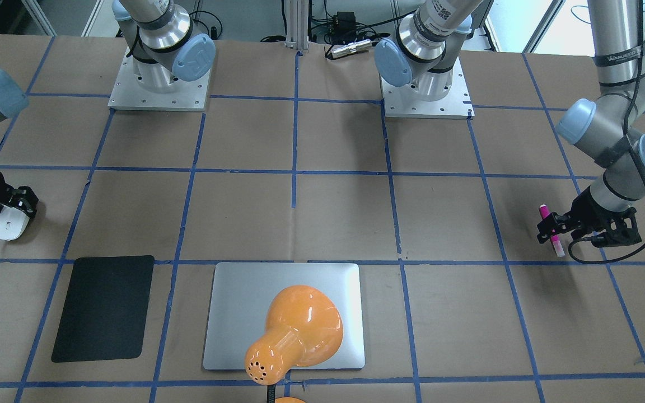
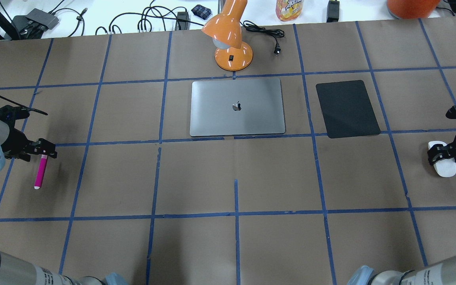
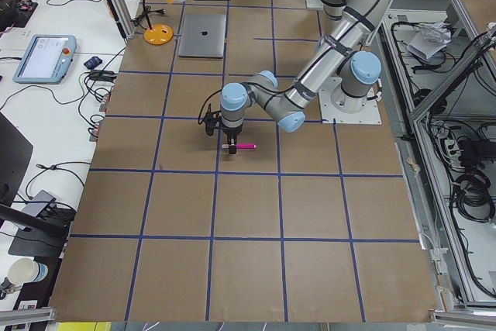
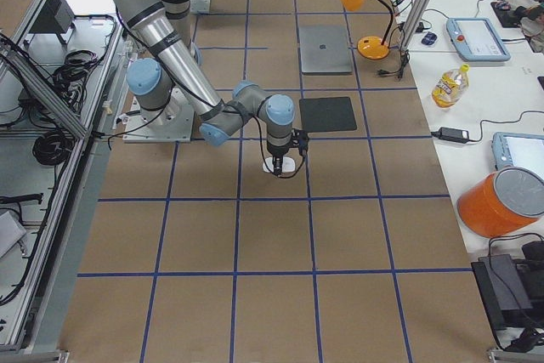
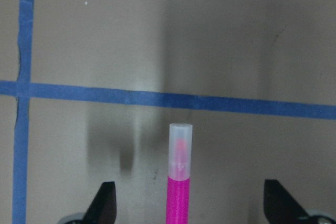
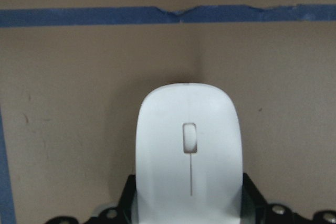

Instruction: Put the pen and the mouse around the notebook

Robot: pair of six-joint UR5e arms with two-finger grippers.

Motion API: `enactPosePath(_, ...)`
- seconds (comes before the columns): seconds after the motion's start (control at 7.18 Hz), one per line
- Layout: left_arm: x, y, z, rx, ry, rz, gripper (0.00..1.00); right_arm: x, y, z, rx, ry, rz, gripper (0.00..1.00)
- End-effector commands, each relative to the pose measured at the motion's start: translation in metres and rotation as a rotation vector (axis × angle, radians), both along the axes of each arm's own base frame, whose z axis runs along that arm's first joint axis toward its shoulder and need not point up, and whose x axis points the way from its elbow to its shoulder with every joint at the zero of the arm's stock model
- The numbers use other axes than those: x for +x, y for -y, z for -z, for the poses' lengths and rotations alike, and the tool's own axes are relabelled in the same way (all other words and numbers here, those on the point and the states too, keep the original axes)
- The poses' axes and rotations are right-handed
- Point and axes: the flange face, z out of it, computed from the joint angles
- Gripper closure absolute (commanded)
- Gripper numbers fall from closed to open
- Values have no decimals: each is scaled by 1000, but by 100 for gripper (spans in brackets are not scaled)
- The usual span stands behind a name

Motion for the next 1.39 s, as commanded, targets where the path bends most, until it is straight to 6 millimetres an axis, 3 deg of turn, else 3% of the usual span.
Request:
enactPosePath(0.0,0,0,3,6,-2,3,45,36,34,-36,-55,-15,-45,53)
enactPosePath(0.28,3,-1,3,5,-2,10,56,112,98,-85,-66,-2,-98,54)
enactPosePath(0.42,6,1,1,0,6,47,58,143,118,-98,-51,10,-138,55)
enactPosePath(0.56,6,1,2,1,6,51,58,165,139,-90,-49,34,-102,55)
enactPosePath(0.7,7,1,2,2,5,53,58,202,161,-72,-55,92,-80,55)
enactPosePath(0.97,7,1,7,10,0,52,60,236,182,-54,-41,103,-13,56)
enactPosePath(1.25,9,-4,11,55,27,51,100,235,187,-38,-36,102,-20,59)
